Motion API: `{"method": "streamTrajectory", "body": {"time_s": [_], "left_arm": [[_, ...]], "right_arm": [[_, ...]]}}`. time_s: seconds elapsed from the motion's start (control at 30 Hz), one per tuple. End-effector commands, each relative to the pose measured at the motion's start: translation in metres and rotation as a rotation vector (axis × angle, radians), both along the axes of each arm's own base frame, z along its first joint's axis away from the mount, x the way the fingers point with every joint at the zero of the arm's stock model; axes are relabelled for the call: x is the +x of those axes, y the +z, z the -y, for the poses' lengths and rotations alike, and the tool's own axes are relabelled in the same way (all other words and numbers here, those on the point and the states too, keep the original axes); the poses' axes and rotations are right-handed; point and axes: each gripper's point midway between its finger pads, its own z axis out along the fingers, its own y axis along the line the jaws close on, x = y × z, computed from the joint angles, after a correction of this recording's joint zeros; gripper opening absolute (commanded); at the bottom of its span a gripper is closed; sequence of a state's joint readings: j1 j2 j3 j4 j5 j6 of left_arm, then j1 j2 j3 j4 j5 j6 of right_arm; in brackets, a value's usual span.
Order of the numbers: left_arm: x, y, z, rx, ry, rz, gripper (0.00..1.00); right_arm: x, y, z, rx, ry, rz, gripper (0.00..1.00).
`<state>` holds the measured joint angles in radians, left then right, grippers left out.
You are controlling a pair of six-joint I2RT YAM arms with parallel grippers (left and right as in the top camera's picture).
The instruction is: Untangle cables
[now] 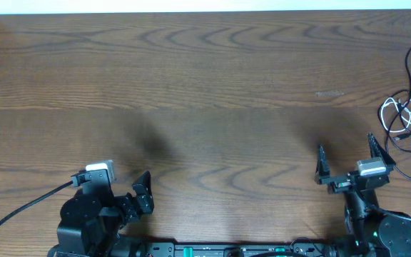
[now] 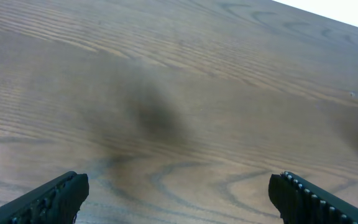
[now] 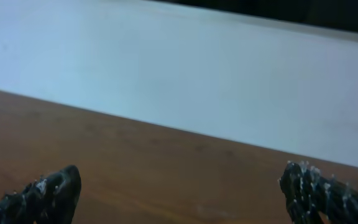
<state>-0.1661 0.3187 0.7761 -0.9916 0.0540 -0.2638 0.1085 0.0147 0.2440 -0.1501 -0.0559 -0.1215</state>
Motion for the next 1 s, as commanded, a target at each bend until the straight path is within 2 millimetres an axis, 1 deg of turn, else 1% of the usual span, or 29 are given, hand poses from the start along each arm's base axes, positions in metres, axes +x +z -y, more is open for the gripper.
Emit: {"method": "streamTrajectory", "body": {"time_s": [0.0,0.17,0.3,0.53,0.63,0.7,0.77,0.8,0.97], "left_arm": [[0.000,-0.001,-0.001,0.011,-0.003,-0.001,0.98],[0.000,-0.001,-0.001,0.011,-0.002,-0.001,0.98],[0.000,-0.001,-0.001,0.011,-0.002,-0.001,0.98],[0.000,-0.001,-0.001,0.011,-0.002,-0.001,0.98],[0.000,-0.001,-0.001,0.011,-0.002,-0.001,0.98],[0.000,-0.001,-0.001,0.011,-0.002,-0.001,0.98],[0.000,-0.001,-0.001,0.011,-0.002,-0.001,0.98],[0.000,-0.001,-0.001,0.011,-0.002,-0.001,0.98],[0.000,-0.001,-0.001,0.011,-0.003,-0.001,0.98]], "right_arm": [[0.003,-0.004,0.000,-0.009,-0.003,0.028,0.99],[0.006,0.007,0.001,-0.011,-0.014,0.155,0.99],[0.007,0.008,0.001,-0.001,-0.016,0.262,0.99],[0.011,-0.003,0.009,-0.004,-0.062,0.227,0.99],[0.017,-0.027,0.009,-0.024,-0.067,0.125,0.99],[0.021,-0.051,0.008,-0.037,-0.060,0.028,0.99],[0.021,-0.088,0.003,-0.057,-0.028,-0.122,0.99],[0.020,-0.095,0.002,-0.049,-0.020,-0.153,0.99],[0.021,-0.094,0.003,-0.040,-0.021,-0.146,0.99]]}}
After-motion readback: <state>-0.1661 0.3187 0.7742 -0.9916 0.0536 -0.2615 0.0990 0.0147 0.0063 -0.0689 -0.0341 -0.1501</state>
